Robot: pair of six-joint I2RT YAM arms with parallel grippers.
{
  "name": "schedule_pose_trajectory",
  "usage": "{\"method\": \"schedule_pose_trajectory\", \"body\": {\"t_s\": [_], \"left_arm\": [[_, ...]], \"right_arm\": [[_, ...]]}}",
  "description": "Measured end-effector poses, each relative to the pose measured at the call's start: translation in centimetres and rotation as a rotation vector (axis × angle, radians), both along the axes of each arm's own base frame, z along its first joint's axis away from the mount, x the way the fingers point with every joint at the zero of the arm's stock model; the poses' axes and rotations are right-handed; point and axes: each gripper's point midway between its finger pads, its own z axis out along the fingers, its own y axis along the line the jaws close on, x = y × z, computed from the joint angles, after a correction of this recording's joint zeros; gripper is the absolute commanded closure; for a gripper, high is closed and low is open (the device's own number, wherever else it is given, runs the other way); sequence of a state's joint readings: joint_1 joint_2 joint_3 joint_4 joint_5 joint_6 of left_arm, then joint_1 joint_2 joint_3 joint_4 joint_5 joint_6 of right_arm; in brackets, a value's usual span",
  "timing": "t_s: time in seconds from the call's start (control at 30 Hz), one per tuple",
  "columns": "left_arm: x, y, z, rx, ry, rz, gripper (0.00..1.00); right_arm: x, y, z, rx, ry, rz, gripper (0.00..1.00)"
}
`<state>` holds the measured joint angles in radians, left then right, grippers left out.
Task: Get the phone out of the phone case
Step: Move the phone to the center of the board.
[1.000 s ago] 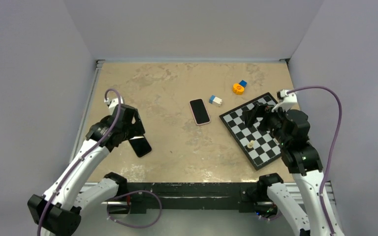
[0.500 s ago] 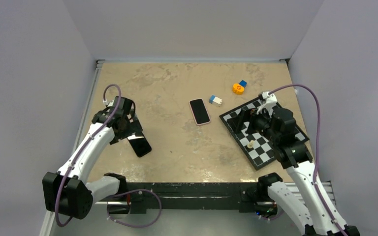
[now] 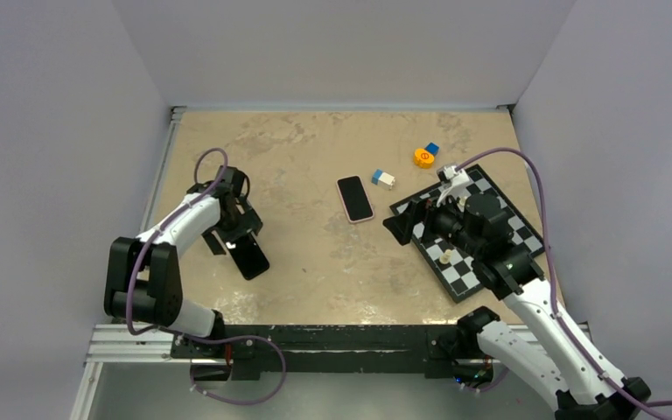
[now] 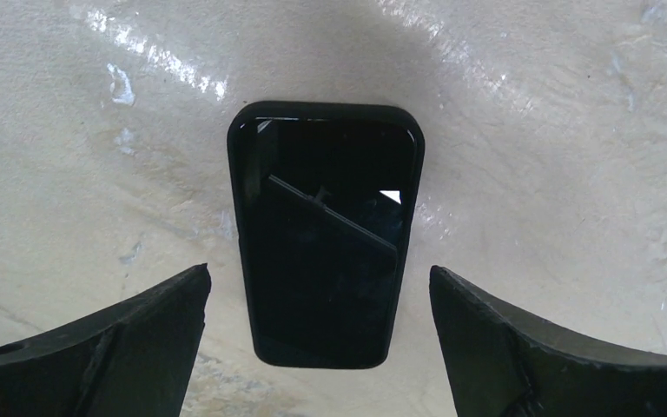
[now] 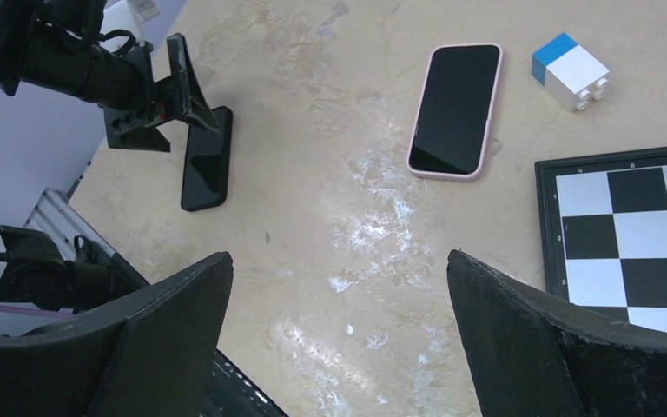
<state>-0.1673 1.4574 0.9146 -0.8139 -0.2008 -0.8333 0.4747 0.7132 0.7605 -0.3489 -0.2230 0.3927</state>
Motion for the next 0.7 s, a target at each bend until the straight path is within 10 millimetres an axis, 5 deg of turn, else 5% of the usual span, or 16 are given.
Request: {"method": "schedule_pose_trajectory", "body": {"t_s": [0.43, 0.53, 0.7], "left_arm": [[0.2, 0.5, -0.9, 0.003, 0.005, 0.114, 0.00], [-0.1, 0.7, -0.8, 0.009, 0.005, 0.141, 0.16], [0.0, 0.3, -1.0, -0.015, 0.000, 0.161, 0.16]], "right_arm": [[0.1, 1.0, -0.9, 0.000, 0.020, 0.007, 0.02], [0.1, 1.2, -0.8, 0.006, 0.021, 0.012, 0.02], [0.3, 1.9, -0.9, 0.010, 0.022, 0.020, 0.02]]}}
